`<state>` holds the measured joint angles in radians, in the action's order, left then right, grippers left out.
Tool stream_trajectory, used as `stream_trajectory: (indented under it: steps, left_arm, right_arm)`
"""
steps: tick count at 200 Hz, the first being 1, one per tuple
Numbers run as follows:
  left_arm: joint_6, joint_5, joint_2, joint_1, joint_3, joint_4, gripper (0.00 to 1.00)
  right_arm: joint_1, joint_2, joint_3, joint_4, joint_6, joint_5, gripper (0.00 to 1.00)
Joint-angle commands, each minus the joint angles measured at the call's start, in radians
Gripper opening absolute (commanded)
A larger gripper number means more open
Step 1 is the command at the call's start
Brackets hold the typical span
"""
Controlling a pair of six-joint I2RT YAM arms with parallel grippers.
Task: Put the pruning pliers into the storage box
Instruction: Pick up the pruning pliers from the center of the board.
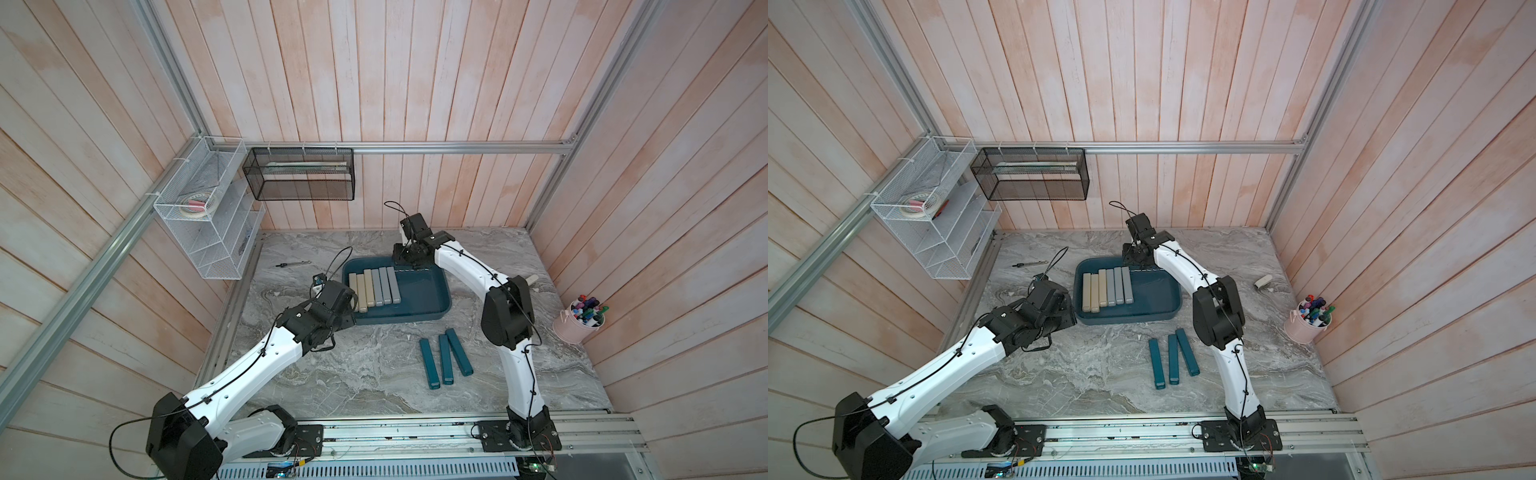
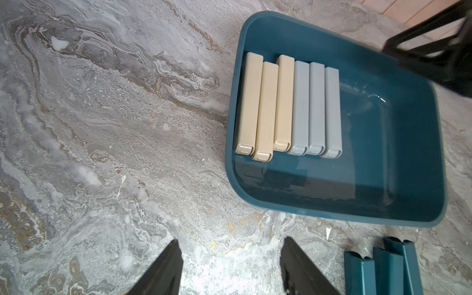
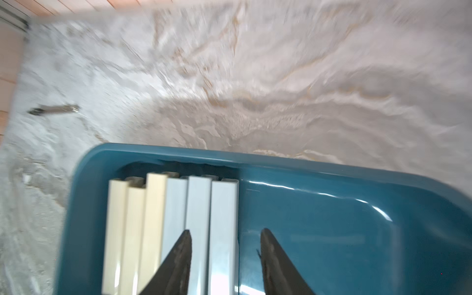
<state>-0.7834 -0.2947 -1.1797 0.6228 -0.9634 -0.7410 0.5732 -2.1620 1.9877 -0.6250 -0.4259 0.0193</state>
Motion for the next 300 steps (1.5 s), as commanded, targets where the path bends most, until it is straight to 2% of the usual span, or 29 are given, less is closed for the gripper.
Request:
stream_trajectory:
  steps: [1,25,49,92,127,159,202,300]
  left_arm:
    - [-0.006,0.007,0.015,-0.005,0.002,0.014,0.66]
    - [-0.015,-0.002,0.012,-0.004,0.008,0.041,0.68]
    - [-0.016,-0.015,0.001,-0.005,0.029,0.096,0.69]
    - [-0.003,-0.014,-0.059,0.006,-0.005,0.131,0.69]
    - [-0.007,-0.011,-0.081,0.016,0.002,0.15,0.69]
    - [-0.008,-0.013,-0.096,0.023,-0.004,0.126,0.69]
    - [-0.029,-0.015,-0.067,0.024,0.026,0.121,0.69]
    - [-0.067,-0.027,-0.025,0.032,0.076,0.105,0.69]
  right_arm:
    - [0.047,0.143,-0.089,-0.004,0.067,-0.109,0.46]
    - [0.118,0.28,-0.235,-0.028,0.108,-0.275,0.5]
    - [0.169,0.448,-0.439,-0.023,0.083,-0.338,0.53]
    - [0.175,0.747,-0.836,0.09,-0.024,-0.179,0.6]
    - [0.196,0.87,-1.042,0.113,-0.052,-0.158,0.62]
    - [0.245,0.893,-1.139,0.176,-0.073,-0.114,0.62]
    - [0.269,0.83,-1.198,0.227,-0.096,-0.059,0.6]
    - [0.28,0.74,-1.241,0.291,-0.092,0.019,0.63]
